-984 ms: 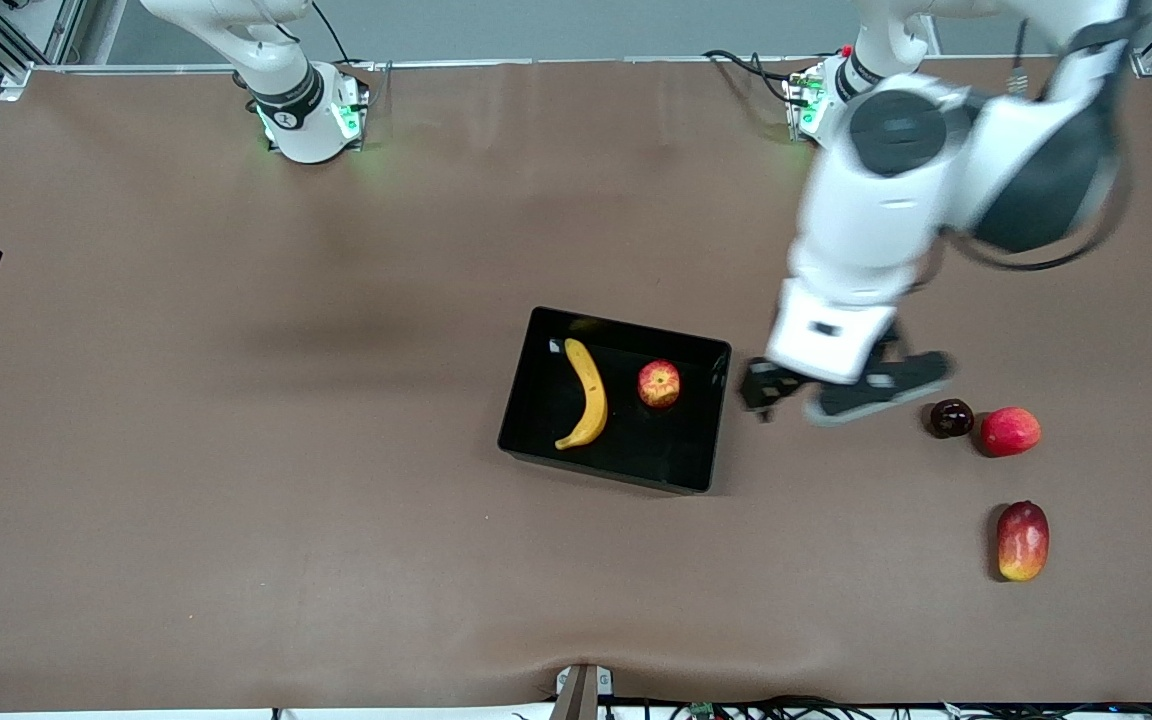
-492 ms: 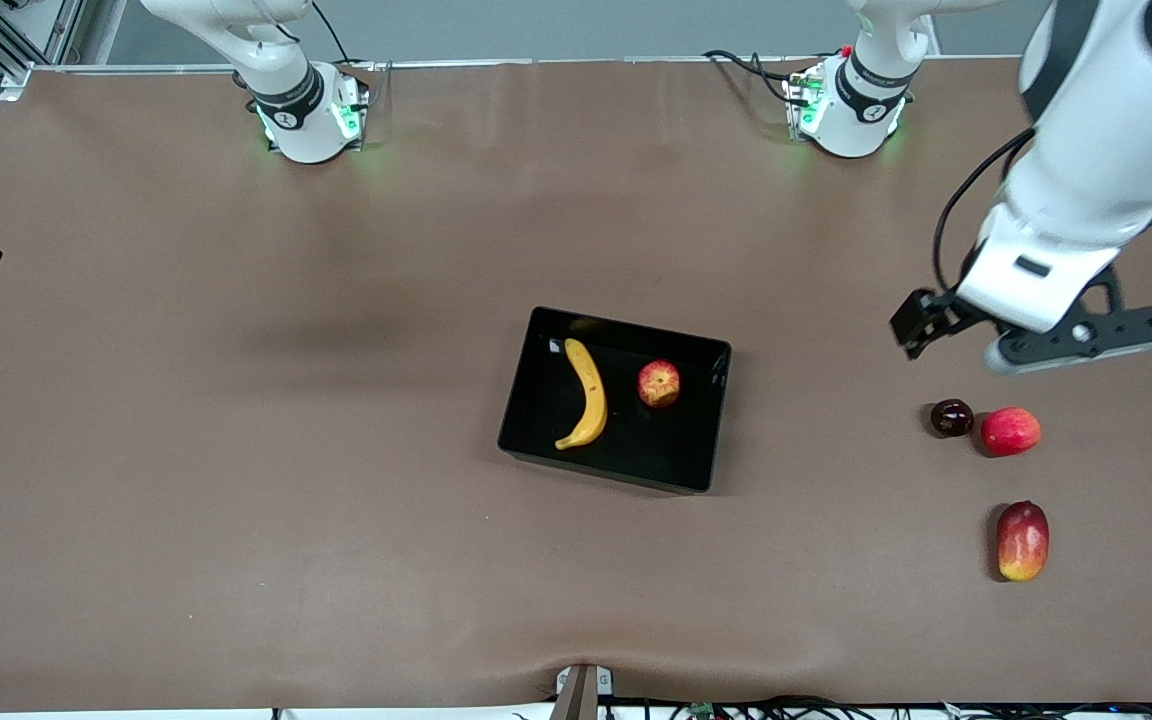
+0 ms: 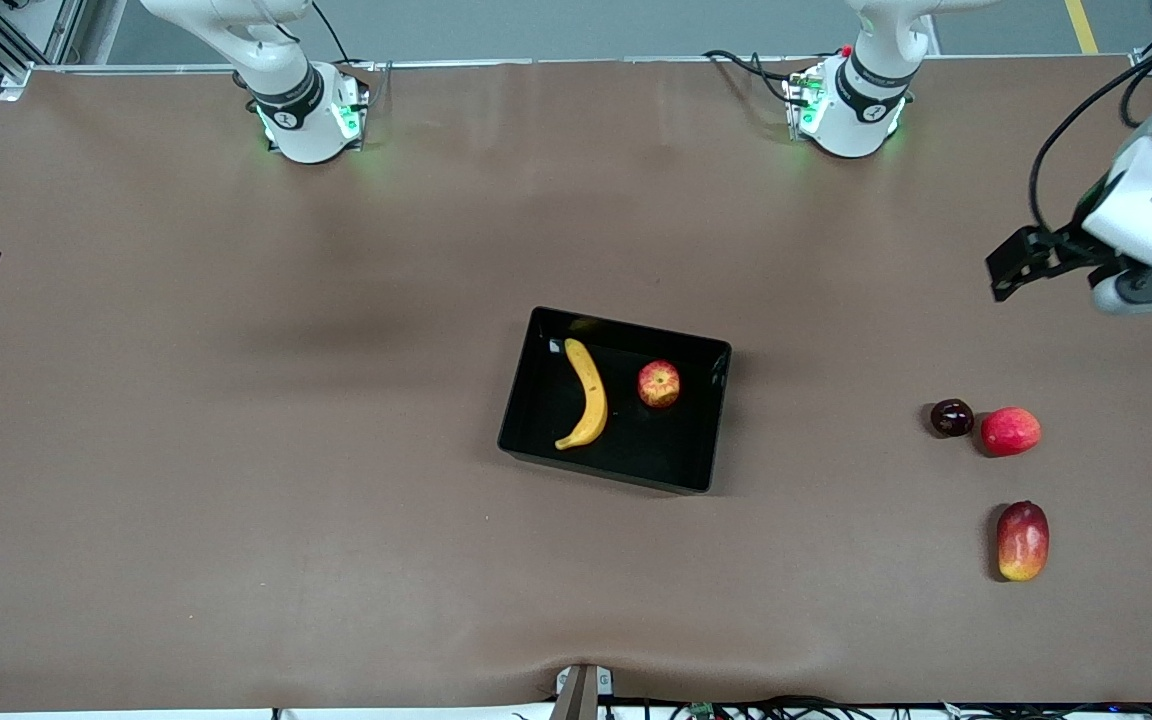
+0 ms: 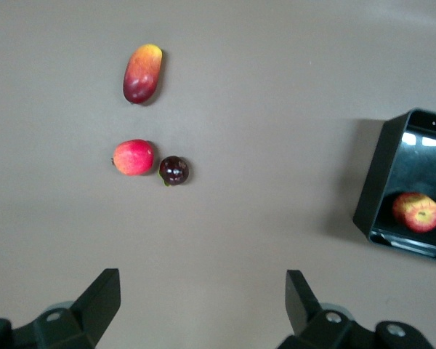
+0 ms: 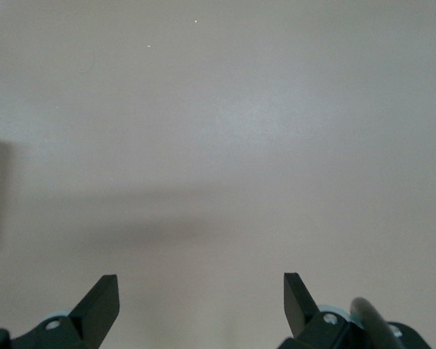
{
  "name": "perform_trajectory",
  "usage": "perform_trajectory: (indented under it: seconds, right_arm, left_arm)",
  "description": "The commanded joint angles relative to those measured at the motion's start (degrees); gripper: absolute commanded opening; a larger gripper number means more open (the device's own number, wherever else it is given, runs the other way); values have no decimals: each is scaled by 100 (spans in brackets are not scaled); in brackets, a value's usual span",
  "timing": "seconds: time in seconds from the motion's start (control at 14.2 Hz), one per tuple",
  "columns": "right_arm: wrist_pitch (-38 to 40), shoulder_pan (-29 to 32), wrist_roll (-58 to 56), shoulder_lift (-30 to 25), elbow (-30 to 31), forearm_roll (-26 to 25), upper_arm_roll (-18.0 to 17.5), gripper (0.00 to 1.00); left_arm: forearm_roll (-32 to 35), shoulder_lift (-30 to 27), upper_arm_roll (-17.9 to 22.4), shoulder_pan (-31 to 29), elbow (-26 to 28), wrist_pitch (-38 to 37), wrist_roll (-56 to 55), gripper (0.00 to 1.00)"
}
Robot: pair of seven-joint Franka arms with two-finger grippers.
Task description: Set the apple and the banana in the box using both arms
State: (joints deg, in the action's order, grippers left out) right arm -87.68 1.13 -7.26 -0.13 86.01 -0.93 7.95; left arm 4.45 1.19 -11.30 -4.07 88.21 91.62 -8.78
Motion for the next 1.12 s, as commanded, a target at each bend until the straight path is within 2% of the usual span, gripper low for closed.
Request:
perform_trajectory:
  seconds: [0.0, 0.56, 1.05]
  right_arm:
    - [66, 89, 58, 39, -93, 13, -57, 100]
    - [66, 107, 58, 39, -93, 13, -48, 100]
    - [40, 89, 58, 39, -93, 13, -48, 100]
  left_arm:
    - [-242, -523, 251, 29, 547, 40, 271, 100]
    - [-383, -558, 207, -32, 416, 22, 263, 100]
    - [-498, -567, 190, -6, 240, -294, 166, 100]
